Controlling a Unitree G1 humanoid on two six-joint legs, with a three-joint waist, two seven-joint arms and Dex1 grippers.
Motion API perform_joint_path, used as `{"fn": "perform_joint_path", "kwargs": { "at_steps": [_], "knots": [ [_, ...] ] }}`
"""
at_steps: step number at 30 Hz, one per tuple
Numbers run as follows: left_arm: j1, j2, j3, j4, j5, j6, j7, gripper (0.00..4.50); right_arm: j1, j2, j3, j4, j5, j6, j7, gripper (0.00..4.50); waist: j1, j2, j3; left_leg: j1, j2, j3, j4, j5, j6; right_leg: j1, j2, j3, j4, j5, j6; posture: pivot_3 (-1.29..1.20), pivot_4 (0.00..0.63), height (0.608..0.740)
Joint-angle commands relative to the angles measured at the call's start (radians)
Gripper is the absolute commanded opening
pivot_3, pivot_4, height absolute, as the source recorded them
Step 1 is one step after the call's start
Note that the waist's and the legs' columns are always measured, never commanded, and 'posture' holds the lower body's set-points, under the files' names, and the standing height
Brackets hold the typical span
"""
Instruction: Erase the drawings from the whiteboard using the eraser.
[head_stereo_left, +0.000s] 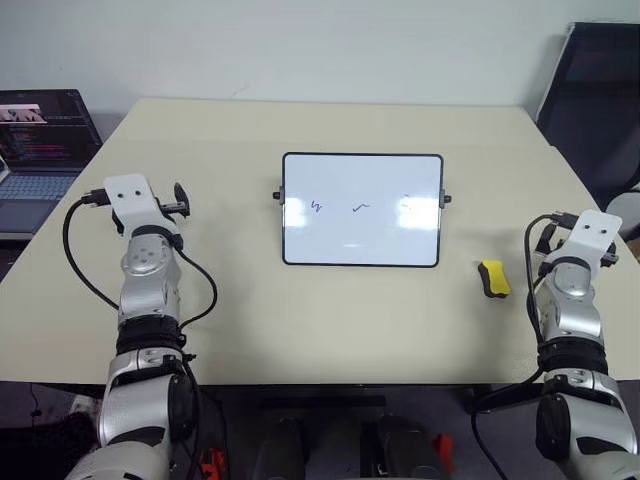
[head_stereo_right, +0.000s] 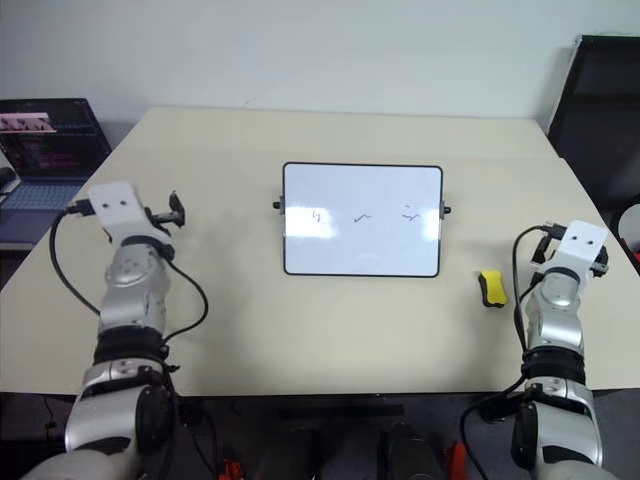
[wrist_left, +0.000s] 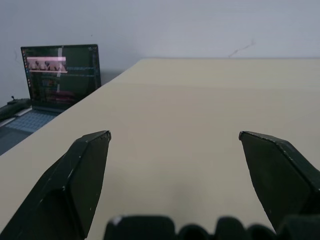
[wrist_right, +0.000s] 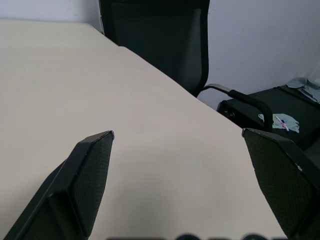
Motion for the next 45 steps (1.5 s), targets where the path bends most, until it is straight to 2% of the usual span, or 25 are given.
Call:
{"fn": "perform_joint_path", "kwargs": {
  "at_steps": [1,14,17,26,35,41,43,45],
  "knots": [
    [-0.005,0.010,0.020,-0.060,-0.012,-0.003,0.008,4.50,-0.004,-0.019,-0.002,-0.037,-0.005,-0.011,0.008,4.48,0.001,0.000,0.000,0.000,0.000,0.000,0.000,0.000,0.000,0.000,0.000,0.000,0.000,0.000,0.000,0.00,0.150,0.740],
    [0.070,-0.016,0.032,-0.164,-0.015,0.039,0.023,4.50,0.006,-0.063,-0.015,-0.037,-0.002,0.008,0.042,4.48,0.001,0.000,0.000,0.000,0.000,0.000,0.000,0.000,0.000,0.000,0.000,0.000,0.000,0.000,0.000,0.00,0.150,0.740],
    [0.039,-0.008,0.036,-0.115,-0.020,0.034,0.011,4.50,0.014,-0.065,-0.020,-0.066,-0.007,0.027,0.019,4.48,0.003,0.000,0.000,0.000,0.000,0.000,0.000,0.000,0.000,0.000,0.000,0.000,0.000,0.000,0.000,0.00,0.150,0.740],
    [0.035,-0.051,0.008,-0.140,-0.018,0.039,0.013,4.50,0.040,-0.131,-0.063,-0.046,0.010,0.032,0.036,4.48,0.008,0.000,0.000,0.000,0.000,0.000,0.001,0.000,0.000,0.000,0.000,0.000,0.000,0.000,0.000,0.00,0.150,0.740],
    [0.007,-0.050,-0.010,-0.111,-0.023,0.038,-0.023,4.50,0.130,-0.123,-0.073,-0.234,0.030,0.125,0.059,4.48,0.008,0.000,0.000,0.001,-0.001,0.001,0.001,0.000,0.000,0.000,0.000,0.001,0.000,0.000,0.000,0.00,0.150,0.740],
    [-0.029,0.006,-0.115,-0.328,-0.082,0.135,-0.301,4.50,0.191,-0.144,-0.073,-0.500,0.162,0.405,0.221,4.48,0.010,0.000,0.000,0.000,0.000,0.000,0.001,0.000,0.000,0.001,0.000,0.000,0.000,0.000,0.000,0.00,0.150,0.740],
    [-0.051,0.001,-0.155,-0.394,-0.189,0.237,-0.466,4.50,0.210,-0.167,-0.070,-0.584,0.204,0.533,0.275,4.48,0.010,0.000,0.000,0.000,0.000,0.000,0.001,0.000,0.000,0.001,0.000,0.000,0.000,0.000,0.000,0.00,0.150,0.740],
    [-0.056,-0.006,-0.169,-0.442,-0.253,0.304,-0.546,4.50,0.222,-0.182,-0.074,-0.638,0.227,0.613,0.304,4.48,0.010,0.000,0.000,0.000,0.000,0.000,0.001,0.000,0.000,0.001,0.000,0.000,0.000,0.000,0.000,0.00,0.150,0.740]
  ]
}}
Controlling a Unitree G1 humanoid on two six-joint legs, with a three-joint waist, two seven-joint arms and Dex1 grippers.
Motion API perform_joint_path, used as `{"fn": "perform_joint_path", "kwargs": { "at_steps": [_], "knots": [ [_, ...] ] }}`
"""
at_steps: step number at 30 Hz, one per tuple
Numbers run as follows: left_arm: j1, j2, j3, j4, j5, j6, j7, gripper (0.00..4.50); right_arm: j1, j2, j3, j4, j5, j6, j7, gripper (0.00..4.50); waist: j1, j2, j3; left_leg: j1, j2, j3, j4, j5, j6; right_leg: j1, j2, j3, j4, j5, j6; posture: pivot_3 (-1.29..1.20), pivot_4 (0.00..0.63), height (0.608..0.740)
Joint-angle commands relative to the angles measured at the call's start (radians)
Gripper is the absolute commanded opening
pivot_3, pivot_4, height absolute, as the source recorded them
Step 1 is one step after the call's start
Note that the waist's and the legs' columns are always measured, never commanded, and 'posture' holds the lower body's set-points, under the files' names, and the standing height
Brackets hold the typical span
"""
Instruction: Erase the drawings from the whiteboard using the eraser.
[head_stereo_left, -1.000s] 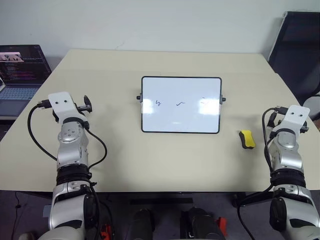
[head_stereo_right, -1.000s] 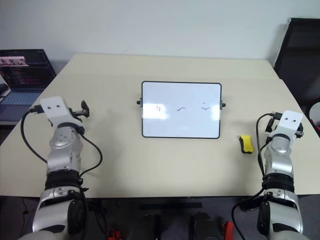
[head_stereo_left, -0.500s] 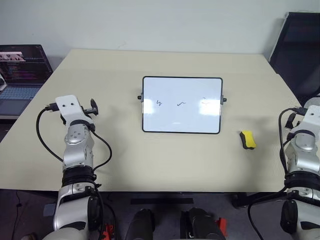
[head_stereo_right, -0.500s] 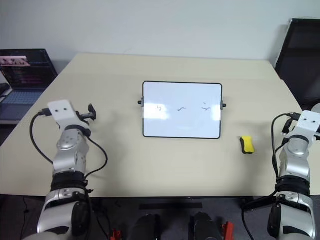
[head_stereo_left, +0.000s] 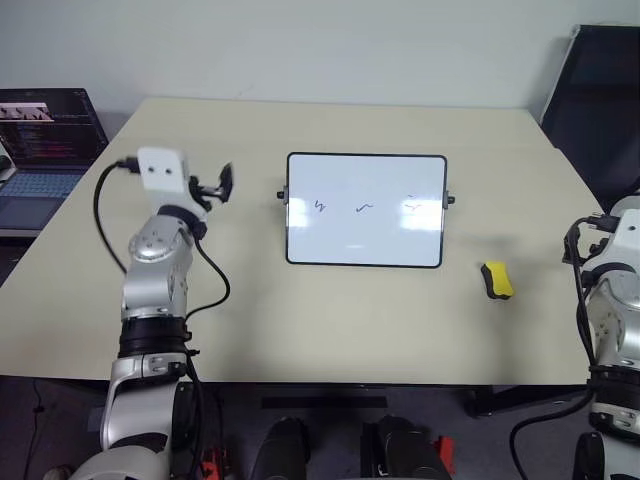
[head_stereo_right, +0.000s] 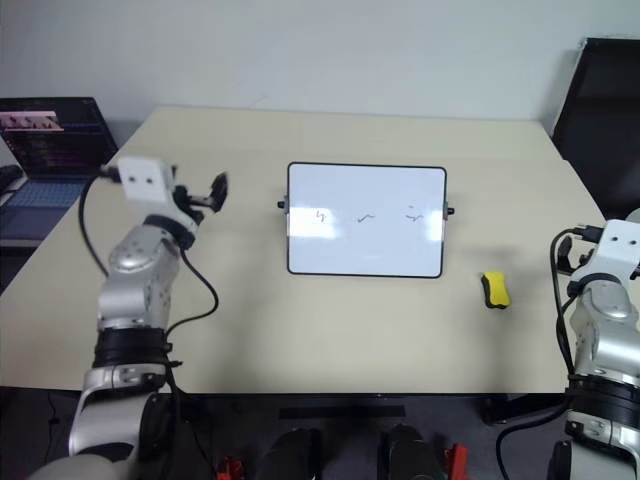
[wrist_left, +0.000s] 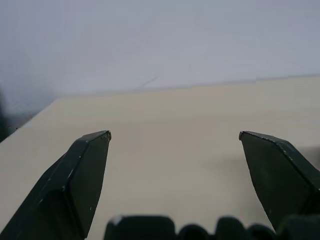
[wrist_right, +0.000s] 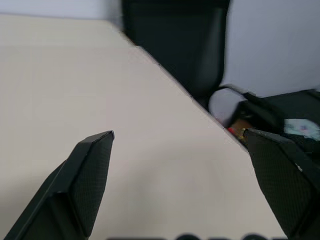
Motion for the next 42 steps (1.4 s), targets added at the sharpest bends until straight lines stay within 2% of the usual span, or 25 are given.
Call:
{"fn": "perform_joint_path", "kwargs": {
  "at_steps": [1,5,9,15,27,34,42],
  "knots": [
    [-0.030,-0.018,-0.055,-0.130,-0.145,0.137,-0.183,4.50,0.004,-0.056,-0.011,-0.155,0.066,0.189,0.070,4.48,0.000,0.000,0.000,0.000,0.000,0.000,0.000,0.000,0.000,0.000,0.000,0.000,0.000,0.000,0.000,0.00,0.150,0.740],
    [-0.013,-0.073,-0.144,-0.229,-0.281,0.284,-0.355,4.50,-0.007,-0.085,-0.028,-0.311,0.170,0.471,0.115,4.48,0.000,0.001,0.000,0.000,0.000,-0.001,0.000,0.000,0.000,0.000,0.000,-0.001,0.000,0.000,0.000,0.00,0.150,0.740],
    [0.028,-0.065,-0.231,-0.252,-0.291,0.300,-0.505,4.50,-0.005,-0.085,-0.050,-0.380,0.229,0.650,0.142,4.48,-0.009,0.001,0.000,0.001,0.000,0.000,0.000,0.000,0.000,0.000,0.002,0.000,0.000,0.000,0.000,0.00,0.150,0.740],
    [0.042,-0.052,-0.322,-0.210,-0.230,0.206,-0.674,4.50,-0.021,-0.056,-0.051,-0.436,0.274,0.836,0.158,4.48,-0.011,0.001,0.000,0.001,0.000,0.000,0.000,0.000,0.000,0.000,0.003,0.001,0.000,-0.002,0.002,0.00,0.150,0.740],
    [0.064,-0.108,-0.423,-0.082,-0.041,-0.091,-0.743,4.50,-0.053,-0.013,0.025,-0.397,0.244,0.861,0.177,4.48,-0.009,0.001,0.000,0.001,0.000,0.000,0.000,0.000,0.000,0.000,0.002,0.001,-0.001,-0.003,0.004,0.00,0.150,0.740],
    [0.085,-0.110,-0.429,-0.045,0.029,-0.175,-0.723,4.50,-0.075,0.027,0.069,-0.331,0.204,0.803,0.174,4.48,-0.009,0.001,0.000,0.001,0.001,0.000,0.000,0.000,0.000,0.000,0.002,0.001,-0.002,-0.004,0.004,0.00,0.150,0.740],
    [0.091,-0.107,-0.413,-0.045,0.044,-0.189,-0.706,4.50,-0.102,0.047,0.106,-0.215,0.145,0.697,0.174,4.48,-0.007,0.001,0.000,0.001,0.001,0.000,0.000,0.000,0.000,0.000,0.002,0.001,-0.002,-0.004,0.004,0.00,0.150,0.740]
  ]
}}
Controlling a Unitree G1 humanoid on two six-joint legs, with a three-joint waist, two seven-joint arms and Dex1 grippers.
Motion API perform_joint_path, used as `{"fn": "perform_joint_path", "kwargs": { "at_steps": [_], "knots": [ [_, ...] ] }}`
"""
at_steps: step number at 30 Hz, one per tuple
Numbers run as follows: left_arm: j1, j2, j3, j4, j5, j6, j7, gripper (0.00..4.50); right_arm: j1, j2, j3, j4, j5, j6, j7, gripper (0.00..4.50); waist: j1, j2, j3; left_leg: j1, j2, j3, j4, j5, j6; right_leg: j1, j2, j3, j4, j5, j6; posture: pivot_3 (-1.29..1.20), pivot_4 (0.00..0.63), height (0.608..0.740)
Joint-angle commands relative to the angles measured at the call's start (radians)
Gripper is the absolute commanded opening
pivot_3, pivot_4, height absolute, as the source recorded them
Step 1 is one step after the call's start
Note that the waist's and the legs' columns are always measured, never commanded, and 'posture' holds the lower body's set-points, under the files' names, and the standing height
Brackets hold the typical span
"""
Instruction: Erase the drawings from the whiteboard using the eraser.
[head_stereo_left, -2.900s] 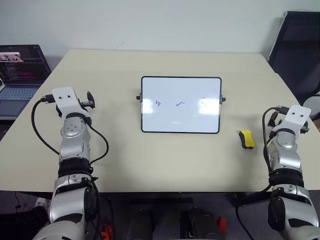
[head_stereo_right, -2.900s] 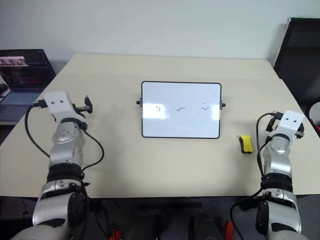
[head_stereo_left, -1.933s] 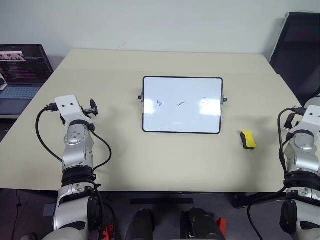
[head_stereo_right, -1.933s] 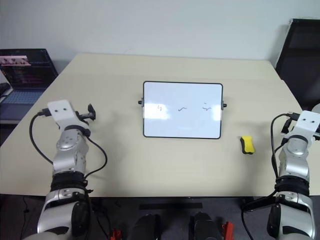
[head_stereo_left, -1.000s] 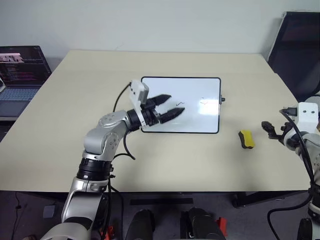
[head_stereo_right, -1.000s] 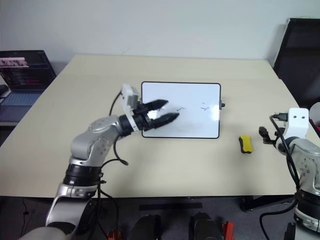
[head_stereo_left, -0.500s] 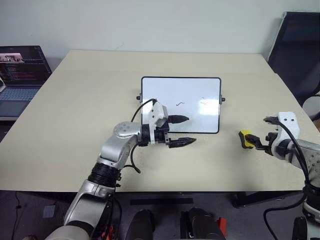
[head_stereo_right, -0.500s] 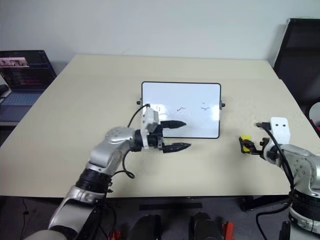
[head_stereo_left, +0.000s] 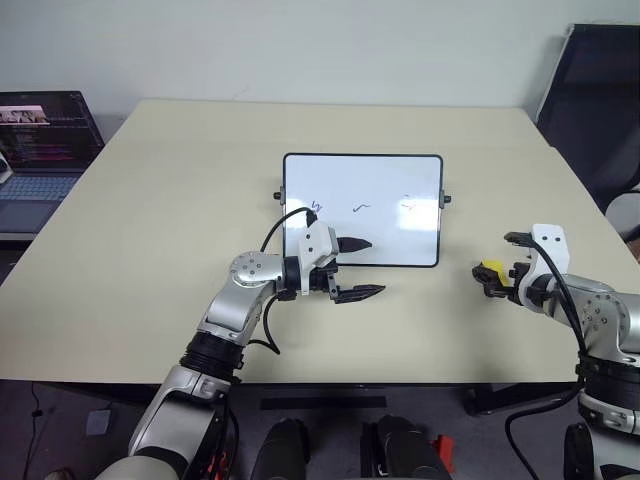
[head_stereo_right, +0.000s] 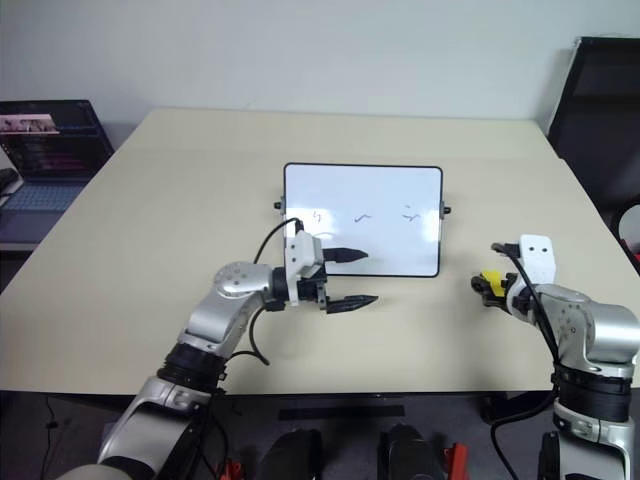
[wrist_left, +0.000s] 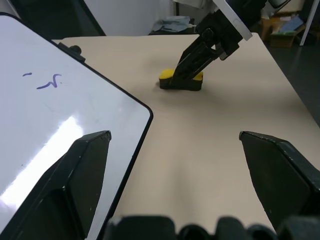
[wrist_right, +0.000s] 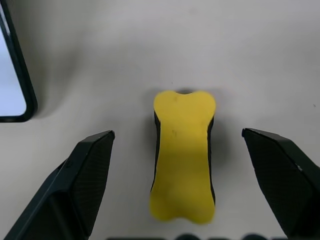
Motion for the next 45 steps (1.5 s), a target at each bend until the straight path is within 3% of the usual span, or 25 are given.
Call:
{"fn": "perform_joint_path", "kwargs": {
  "at_steps": [1,5,8,15,17,26,32,38,45],
  "knots": [
    [-0.005,0.000,0.013,-0.022,0.006,-0.025,0.008,4.50,-0.029,-0.004,0.003,0.013,-0.023,-0.049,0.002,4.48,0.000,0.000,0.000,0.000,0.000,0.000,0.000,0.000,0.000,0.000,0.000,0.000,0.000,0.000,0.000,0.00,0.150,0.740],
    [-0.007,0.001,0.020,-0.018,0.013,-0.033,0.024,4.50,-0.041,0.002,0.003,0.042,-0.035,-0.068,0.000,4.48,-0.001,0.000,0.000,0.000,0.000,0.000,0.000,0.000,0.000,0.000,0.000,0.000,0.000,0.000,0.000,0.00,0.150,0.740],
    [-0.014,0.001,0.027,-0.014,0.013,-0.035,0.035,4.50,-0.049,0.007,-0.006,0.065,-0.047,-0.080,-0.001,3.91,-0.001,0.000,0.000,0.000,0.000,0.000,0.000,0.000,0.000,0.000,0.000,0.000,0.000,0.000,0.000,0.00,0.150,0.740],
    [-0.024,0.011,0.035,-0.012,0.015,-0.042,0.049,4.50,-0.071,0.018,-0.025,0.099,-0.043,-0.090,-0.006,1.38,-0.001,0.000,0.000,0.000,0.000,0.000,0.000,0.000,0.000,0.000,0.000,0.000,0.000,0.000,0.000,0.00,0.150,0.740],
    [-0.027,0.015,0.039,-0.012,0.014,-0.042,0.053,4.50,-0.078,0.028,-0.031,0.105,-0.040,-0.086,-0.009,1.03,-0.001,0.000,0.000,0.000,0.000,0.000,0.000,0.000,0.000,0.000,0.000,0.000,0.000,0.000,0.000,0.00,0.150,0.740],
    [-0.026,0.028,0.051,-0.041,0.022,-0.027,0.079,4.50,-0.089,0.021,-0.004,0.068,-0.063,-0.108,-0.016,1.02,-0.001,0.000,0.000,0.000,0.000,0.000,0.000,0.000,0.000,0.000,0.000,0.000,0.000,0.000,0.000,0.00,0.150,0.740],
    [0.006,0.015,0.109,-0.073,0.062,0.032,0.268,4.50,-0.133,-0.004,0.094,-0.029,-0.147,-0.246,-0.031,1.02,-0.008,0.000,0.000,0.000,0.000,0.000,0.000,0.000,0.000,-0.001,0.000,0.000,0.000,0.000,0.000,0.00,0.150,0.740],
    [0.112,-0.027,0.113,-0.164,0.176,0.072,0.504,4.50,-0.202,0.039,0.199,-0.054,-0.210,-0.379,-0.034,1.02,-0.010,0.000,0.000,0.000,0.001,-0.001,0.000,0.000,0.000,-0.001,0.000,0.000,0.000,0.000,0.000,0.00,0.150,0.740],
    [0.172,-0.053,0.098,-0.217,0.241,0.100,0.613,4.50,-0.306,0.118,0.349,0.029,-0.257,-0.496,0.030,1.02,-0.009,0.000,0.000,-0.001,0.001,-0.001,0.000,0.000,0.000,-0.001,-0.001,0.000,0.001,0.000,0.000,0.00,0.150,0.740]
  ]
}}
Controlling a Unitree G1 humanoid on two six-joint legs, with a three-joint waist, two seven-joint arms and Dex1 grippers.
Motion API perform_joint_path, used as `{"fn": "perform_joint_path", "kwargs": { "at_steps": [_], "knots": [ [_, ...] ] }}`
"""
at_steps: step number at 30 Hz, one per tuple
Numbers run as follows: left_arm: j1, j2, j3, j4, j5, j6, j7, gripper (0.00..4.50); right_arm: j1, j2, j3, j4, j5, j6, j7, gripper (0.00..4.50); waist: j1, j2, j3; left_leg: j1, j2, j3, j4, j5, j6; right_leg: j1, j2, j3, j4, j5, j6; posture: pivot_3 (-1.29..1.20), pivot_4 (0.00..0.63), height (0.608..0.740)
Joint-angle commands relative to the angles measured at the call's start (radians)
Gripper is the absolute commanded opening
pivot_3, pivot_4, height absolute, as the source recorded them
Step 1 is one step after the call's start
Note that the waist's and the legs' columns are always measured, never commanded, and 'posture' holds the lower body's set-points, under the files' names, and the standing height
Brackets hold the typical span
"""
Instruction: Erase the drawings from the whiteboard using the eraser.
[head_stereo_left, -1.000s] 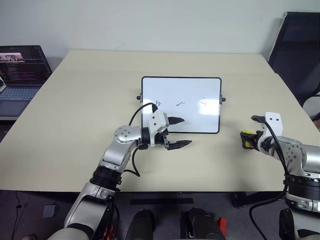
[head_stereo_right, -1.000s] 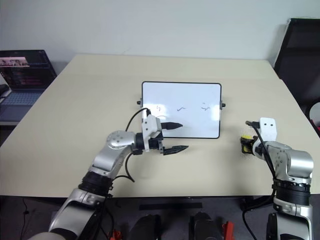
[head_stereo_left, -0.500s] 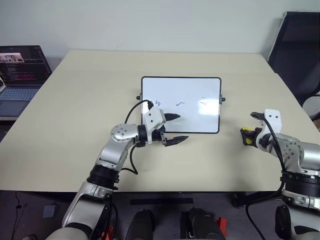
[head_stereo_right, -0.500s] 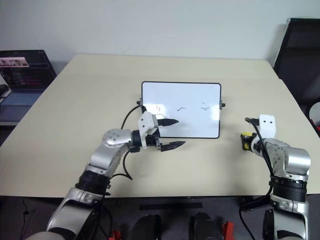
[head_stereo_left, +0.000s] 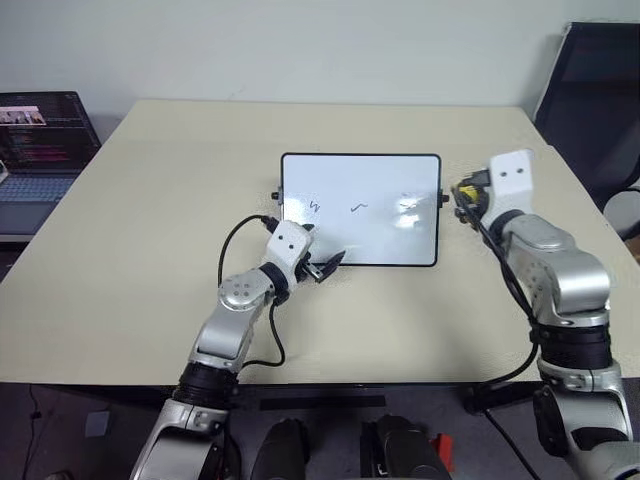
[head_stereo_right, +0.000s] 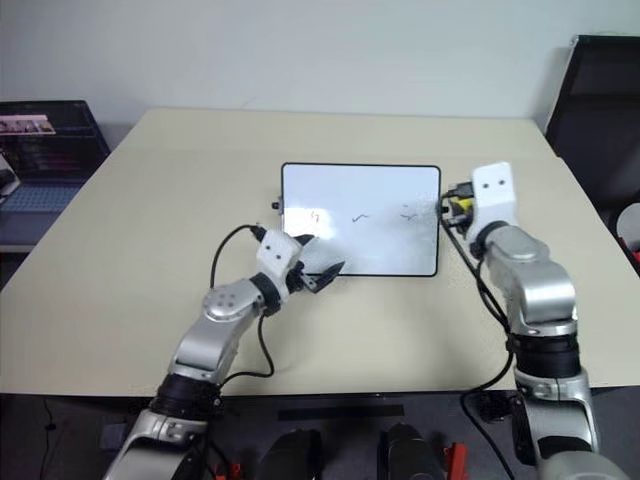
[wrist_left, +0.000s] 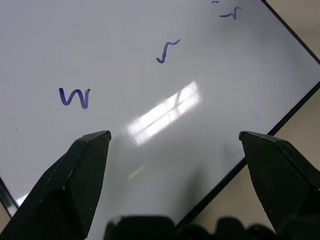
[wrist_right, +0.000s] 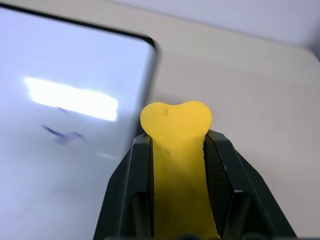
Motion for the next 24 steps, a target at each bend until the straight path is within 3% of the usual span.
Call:
{"fn": "perform_joint_path", "kwargs": {
  "at_steps": [1,12,24],
  "knots": [
    [-0.009,-0.007,0.002,-0.050,0.037,-0.008,0.057,4.50,-0.069,0.035,0.055,0.034,-0.026,-0.083,0.033,1.02,0.000,0.000,0.000,0.000,0.000,0.000,0.000,0.000,0.000,0.000,0.000,0.000,0.000,0.000,0.000,0.00,0.150,0.740],
    [-0.013,-0.003,0.058,-0.013,0.038,-0.016,0.138,4.50,-0.269,0.232,0.212,0.316,-0.103,-0.320,0.128,1.02,-0.001,0.000,0.000,-0.001,0.000,0.000,0.000,0.000,0.000,-0.001,-0.001,-0.001,0.000,0.003,-0.005,0.00,0.150,0.740],
    [-0.007,-0.029,0.053,-0.030,0.040,-0.004,0.182,4.50,-0.312,0.298,0.276,0.525,-0.201,-0.507,0.190,1.02,-0.001,0.000,0.000,-0.001,0.000,-0.001,-0.001,0.000,0.000,-0.001,-0.001,-0.002,0.001,0.003,-0.005,0.00,0.150,0.740]
  ]
}}
